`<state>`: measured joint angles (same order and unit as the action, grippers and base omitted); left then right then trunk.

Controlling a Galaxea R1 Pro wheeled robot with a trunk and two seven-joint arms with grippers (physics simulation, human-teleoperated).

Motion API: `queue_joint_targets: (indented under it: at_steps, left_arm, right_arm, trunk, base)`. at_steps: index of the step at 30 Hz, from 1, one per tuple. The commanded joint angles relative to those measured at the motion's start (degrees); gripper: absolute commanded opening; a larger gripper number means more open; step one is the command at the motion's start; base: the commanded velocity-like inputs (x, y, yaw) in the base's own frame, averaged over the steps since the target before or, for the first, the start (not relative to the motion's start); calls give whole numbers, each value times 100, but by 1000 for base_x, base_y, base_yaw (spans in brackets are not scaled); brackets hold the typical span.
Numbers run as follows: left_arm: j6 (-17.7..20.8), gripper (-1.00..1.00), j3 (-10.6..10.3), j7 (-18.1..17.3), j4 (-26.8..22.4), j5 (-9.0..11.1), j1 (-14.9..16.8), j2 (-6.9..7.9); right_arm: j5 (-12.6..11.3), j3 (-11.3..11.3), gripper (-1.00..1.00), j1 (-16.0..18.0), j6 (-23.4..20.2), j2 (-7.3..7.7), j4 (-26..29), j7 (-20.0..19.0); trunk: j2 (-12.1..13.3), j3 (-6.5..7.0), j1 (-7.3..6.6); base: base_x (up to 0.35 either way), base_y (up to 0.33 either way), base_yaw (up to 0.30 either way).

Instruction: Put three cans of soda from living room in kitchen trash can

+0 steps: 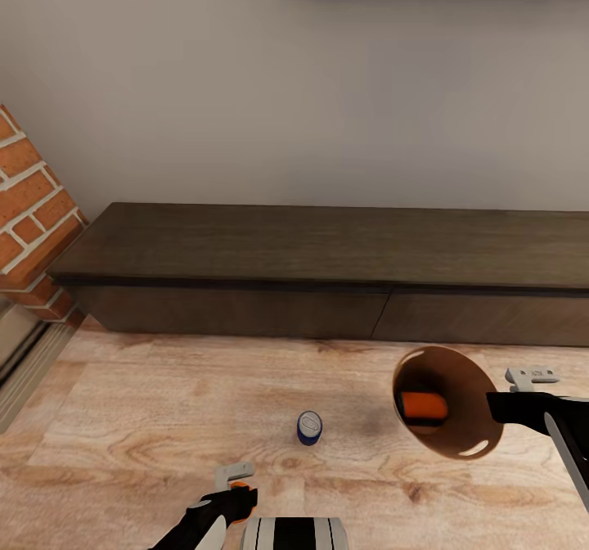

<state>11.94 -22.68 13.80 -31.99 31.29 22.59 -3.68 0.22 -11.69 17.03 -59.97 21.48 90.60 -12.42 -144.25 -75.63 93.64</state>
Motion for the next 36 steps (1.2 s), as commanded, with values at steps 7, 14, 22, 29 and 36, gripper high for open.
queue_joint_targets:
  at_steps: [7,14,22,29,36]
  left_arm:
    - [1,100,0,0,6,-6,0,4]
    - [-5,100,0,0,7,-9,0,4]
    - [-5,100,0,0,9,-5,0,1]
    - [-4,-100,0,0,6,-9,0,-1]
    - [-9,-100,0,2,7,2,0,-2]
  right_arm:
    - [-39,3,-100,3,-3,1,1,-24]
    - [-39,0,-100,3,-3,5,1,-24]
    - [-39,6,-100,3,-3,5,1,-24]
    - [-39,2,-100,3,-3,5,1,-24]
    - [-39,3,-100,3,-3,5,1,-24]
  trunk:
    - [-3,-44,5]
    - [-6,-88,10]
    - [-6,-88,10]
    - [-6,-88,10]
    - [-6,-88,10]
  base:
    - [0,0,0]
    - [0,0,0]
    - [0,0,0]
    - [0,0,0]
    - [0,0,0]
